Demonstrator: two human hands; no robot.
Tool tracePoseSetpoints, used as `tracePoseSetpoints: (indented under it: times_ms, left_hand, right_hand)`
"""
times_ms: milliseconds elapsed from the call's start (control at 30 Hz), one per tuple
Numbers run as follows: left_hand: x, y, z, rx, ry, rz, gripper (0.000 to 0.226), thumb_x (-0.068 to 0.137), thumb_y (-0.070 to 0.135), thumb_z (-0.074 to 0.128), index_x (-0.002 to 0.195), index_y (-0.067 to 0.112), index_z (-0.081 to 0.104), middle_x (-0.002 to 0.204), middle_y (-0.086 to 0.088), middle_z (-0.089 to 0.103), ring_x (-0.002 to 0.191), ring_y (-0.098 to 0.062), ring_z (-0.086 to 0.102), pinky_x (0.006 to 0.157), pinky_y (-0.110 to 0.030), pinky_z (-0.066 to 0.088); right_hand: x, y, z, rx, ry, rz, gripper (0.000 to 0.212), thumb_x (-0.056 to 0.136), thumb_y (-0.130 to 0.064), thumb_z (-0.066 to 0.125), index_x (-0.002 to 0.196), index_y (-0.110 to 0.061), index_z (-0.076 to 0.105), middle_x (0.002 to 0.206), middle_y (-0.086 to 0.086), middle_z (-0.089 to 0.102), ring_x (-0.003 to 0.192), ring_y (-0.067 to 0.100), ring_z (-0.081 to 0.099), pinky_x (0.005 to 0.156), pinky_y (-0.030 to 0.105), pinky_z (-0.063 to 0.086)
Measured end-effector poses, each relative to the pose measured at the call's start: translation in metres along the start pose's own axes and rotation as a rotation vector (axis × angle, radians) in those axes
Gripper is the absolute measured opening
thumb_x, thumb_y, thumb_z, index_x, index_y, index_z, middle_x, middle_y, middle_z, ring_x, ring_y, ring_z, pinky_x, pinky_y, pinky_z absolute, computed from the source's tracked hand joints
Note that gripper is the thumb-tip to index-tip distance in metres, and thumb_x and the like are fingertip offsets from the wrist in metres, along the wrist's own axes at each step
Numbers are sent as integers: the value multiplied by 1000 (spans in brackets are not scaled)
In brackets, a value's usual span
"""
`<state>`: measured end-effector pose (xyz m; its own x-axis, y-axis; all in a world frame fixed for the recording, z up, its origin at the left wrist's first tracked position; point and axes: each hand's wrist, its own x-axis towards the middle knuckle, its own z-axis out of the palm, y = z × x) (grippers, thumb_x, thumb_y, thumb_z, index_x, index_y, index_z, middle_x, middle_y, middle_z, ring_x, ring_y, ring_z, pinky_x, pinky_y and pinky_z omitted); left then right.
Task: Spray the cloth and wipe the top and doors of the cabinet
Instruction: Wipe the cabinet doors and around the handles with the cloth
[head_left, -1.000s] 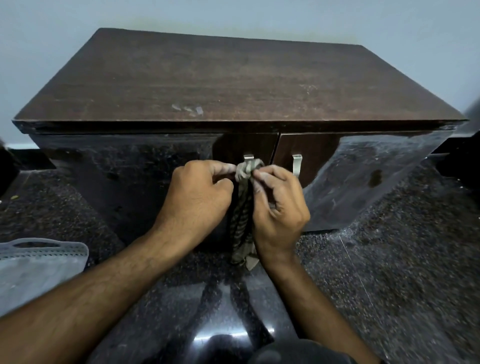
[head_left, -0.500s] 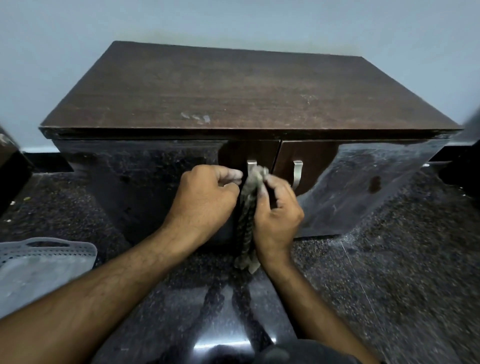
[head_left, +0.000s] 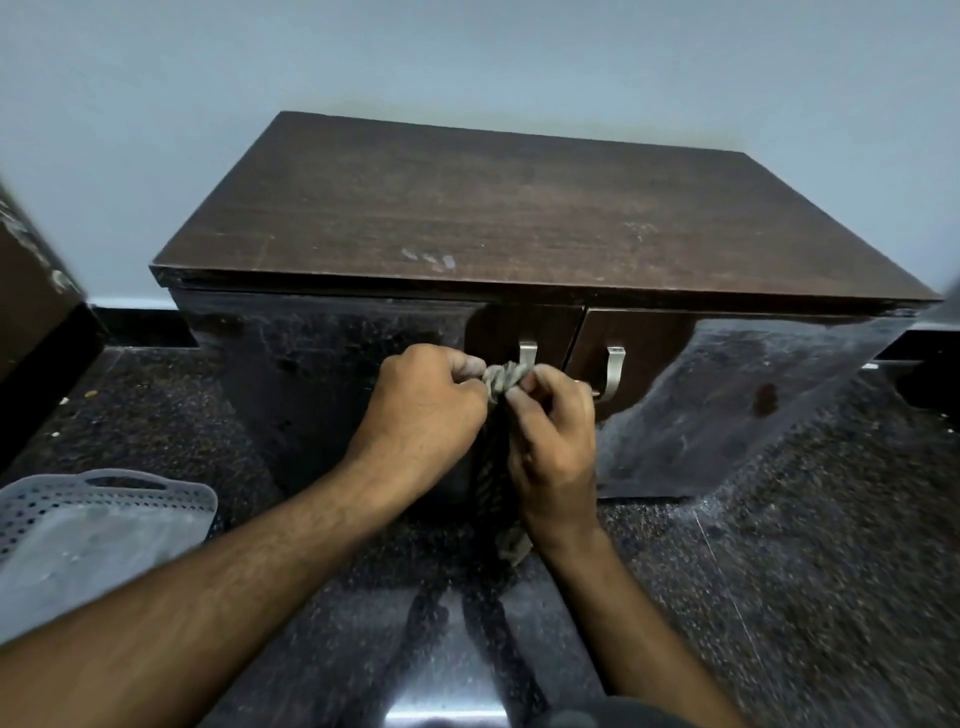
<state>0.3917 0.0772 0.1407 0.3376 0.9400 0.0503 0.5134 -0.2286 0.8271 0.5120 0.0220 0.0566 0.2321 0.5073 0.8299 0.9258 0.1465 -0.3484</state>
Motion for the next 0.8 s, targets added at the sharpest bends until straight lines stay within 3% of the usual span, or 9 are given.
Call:
tracePoseSetpoints:
  times_ms: [67,100,233,300,367,433,533,700,800]
  left_hand:
    - [0,0,0,-4,7,6,29,86,19,60,111,24,74,105,12,74,88,7,63,63,2,40]
    - [-1,0,0,-6,3,15,29,86,19,60,112,24,73,104,13,74,84,9,62,60,3,39]
    - [-2,2,0,-10,1,42,25,83,16,59,92,36,72,68,24,68,62,11,62,48,2,40]
    - [-1,0,0,17,0,41,26,84,16,59,100,30,75,87,20,73,66,12,59,53,5,38]
    - [1,-3,1,49,-12,25,26,86,19,60,107,23,75,104,13,74,85,8,62,60,5,35]
    - [2,-6,2,52,-26,9,22,86,20,61,101,23,77,98,15,74,93,1,67,62,1,38]
    - [1,-6,3,45,-33,12,24,83,19,60,99,26,76,98,19,73,91,2,66,61,-1,38]
    - [3,-8,5,24,-67,23,31,83,14,58,107,22,75,107,10,74,99,2,65,72,-3,40]
    - [3,-9,6,19,-72,31,31,85,12,58,109,20,74,109,8,75,103,0,65,80,-8,44]
  right_hand:
    - [0,0,-1,49,21,38,9,89,7,64,94,9,71,103,20,62,92,31,59,83,31,50]
    - [5,-1,0,69,43,67,9,89,6,64,95,8,70,103,18,62,93,30,60,84,31,51]
    - [15,-2,4,29,91,42,9,88,7,66,95,8,71,105,22,65,93,30,59,89,22,45]
    - [4,2,3,-17,52,-25,9,89,8,63,93,11,71,105,26,65,91,31,57,86,26,45]
    - [-7,5,0,-21,8,-53,13,89,8,59,90,12,71,100,26,66,87,32,58,81,29,47]
    - [-9,7,-1,4,-5,-9,10,87,10,61,87,11,71,94,22,65,86,31,58,84,20,43]
    - [-6,8,2,38,15,52,7,87,8,65,90,8,71,94,17,64,89,24,56,88,12,37]
    - [-13,16,5,54,-12,90,8,85,12,66,88,6,70,95,15,65,90,25,59,88,13,41]
    - [-15,18,3,89,22,198,12,83,12,67,91,3,71,97,12,65,91,26,62,83,25,51]
